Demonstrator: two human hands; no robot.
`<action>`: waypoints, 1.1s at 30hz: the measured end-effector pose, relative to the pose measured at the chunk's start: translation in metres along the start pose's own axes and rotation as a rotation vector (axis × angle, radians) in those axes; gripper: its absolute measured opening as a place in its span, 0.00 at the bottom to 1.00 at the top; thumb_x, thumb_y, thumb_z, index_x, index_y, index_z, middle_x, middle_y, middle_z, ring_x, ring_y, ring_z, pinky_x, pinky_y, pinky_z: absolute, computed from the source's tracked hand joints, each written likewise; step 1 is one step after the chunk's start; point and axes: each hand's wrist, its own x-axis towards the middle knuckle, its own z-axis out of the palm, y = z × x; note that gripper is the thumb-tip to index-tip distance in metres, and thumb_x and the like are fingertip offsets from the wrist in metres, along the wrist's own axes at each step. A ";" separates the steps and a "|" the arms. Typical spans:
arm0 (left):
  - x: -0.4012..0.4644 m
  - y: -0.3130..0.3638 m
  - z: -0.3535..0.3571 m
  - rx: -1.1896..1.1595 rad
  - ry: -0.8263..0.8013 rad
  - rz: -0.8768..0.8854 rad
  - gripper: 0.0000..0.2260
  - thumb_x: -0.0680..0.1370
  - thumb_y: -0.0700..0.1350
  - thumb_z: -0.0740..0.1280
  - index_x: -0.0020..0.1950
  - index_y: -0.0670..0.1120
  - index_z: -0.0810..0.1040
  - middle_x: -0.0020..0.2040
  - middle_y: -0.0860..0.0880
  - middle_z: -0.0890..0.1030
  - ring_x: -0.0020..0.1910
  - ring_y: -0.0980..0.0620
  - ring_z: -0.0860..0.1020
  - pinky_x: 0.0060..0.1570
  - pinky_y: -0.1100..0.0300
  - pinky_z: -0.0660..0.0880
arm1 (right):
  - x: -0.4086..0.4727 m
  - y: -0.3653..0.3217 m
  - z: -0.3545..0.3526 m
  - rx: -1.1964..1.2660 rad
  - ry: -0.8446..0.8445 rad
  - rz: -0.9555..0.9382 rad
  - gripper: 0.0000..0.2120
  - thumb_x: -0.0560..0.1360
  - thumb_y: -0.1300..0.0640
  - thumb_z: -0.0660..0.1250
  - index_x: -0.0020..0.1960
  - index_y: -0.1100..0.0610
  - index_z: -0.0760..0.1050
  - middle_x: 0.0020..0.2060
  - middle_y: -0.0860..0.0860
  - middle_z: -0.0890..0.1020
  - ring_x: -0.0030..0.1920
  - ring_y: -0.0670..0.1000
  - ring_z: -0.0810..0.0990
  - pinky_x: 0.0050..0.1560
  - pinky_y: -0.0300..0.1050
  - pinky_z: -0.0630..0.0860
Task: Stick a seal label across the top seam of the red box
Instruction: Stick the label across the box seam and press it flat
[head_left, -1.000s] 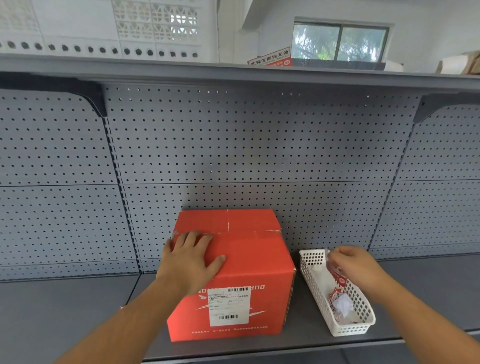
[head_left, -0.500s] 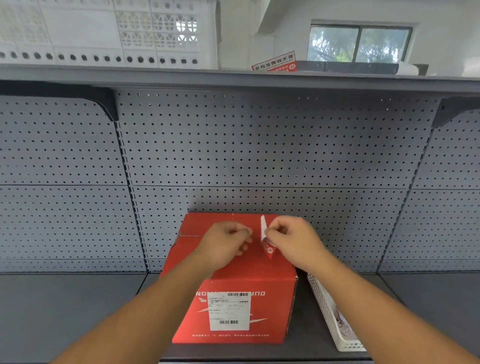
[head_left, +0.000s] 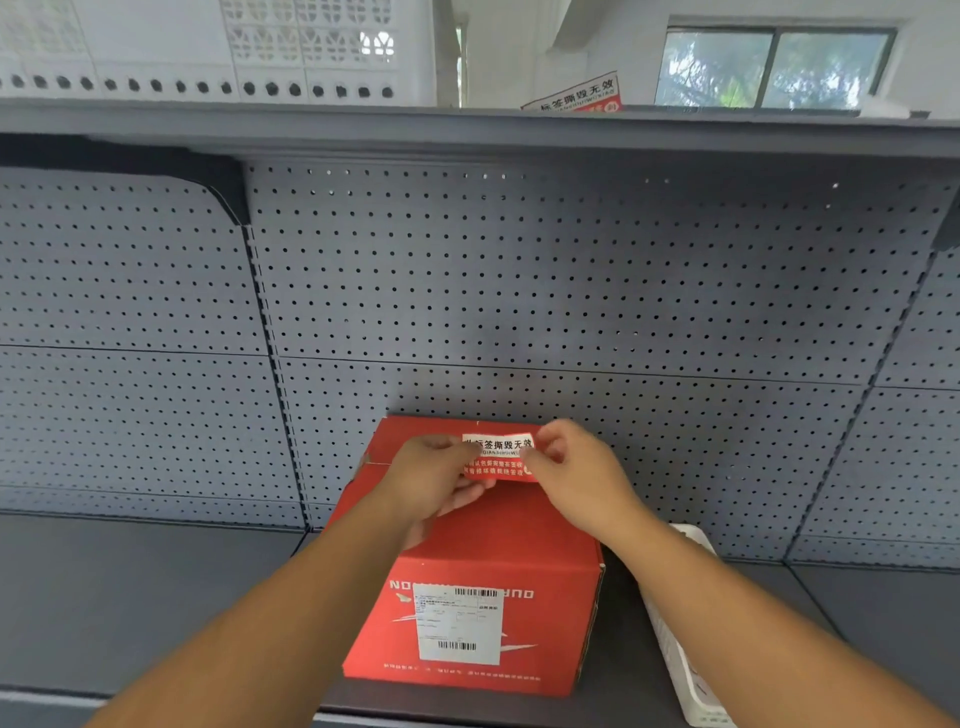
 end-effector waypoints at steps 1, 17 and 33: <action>0.004 0.000 -0.001 0.003 0.002 -0.001 0.09 0.81 0.42 0.70 0.58 0.38 0.80 0.47 0.41 0.88 0.42 0.49 0.87 0.38 0.63 0.82 | 0.004 -0.001 0.001 0.014 -0.021 0.040 0.08 0.79 0.47 0.67 0.52 0.51 0.79 0.44 0.44 0.82 0.44 0.43 0.80 0.40 0.39 0.74; 0.071 0.020 -0.030 1.028 0.026 0.284 0.14 0.83 0.52 0.64 0.50 0.45 0.84 0.38 0.49 0.83 0.34 0.56 0.78 0.34 0.60 0.73 | 0.053 0.002 0.037 -0.066 -0.033 0.174 0.15 0.80 0.50 0.65 0.36 0.54 0.78 0.27 0.46 0.77 0.28 0.48 0.74 0.31 0.45 0.70; 0.077 -0.013 -0.037 1.312 0.048 0.402 0.16 0.82 0.51 0.59 0.35 0.49 0.70 0.38 0.47 0.80 0.41 0.43 0.78 0.38 0.53 0.70 | 0.050 0.019 0.063 -0.386 0.011 0.090 0.17 0.75 0.47 0.62 0.31 0.54 0.71 0.30 0.48 0.78 0.41 0.55 0.74 0.44 0.51 0.65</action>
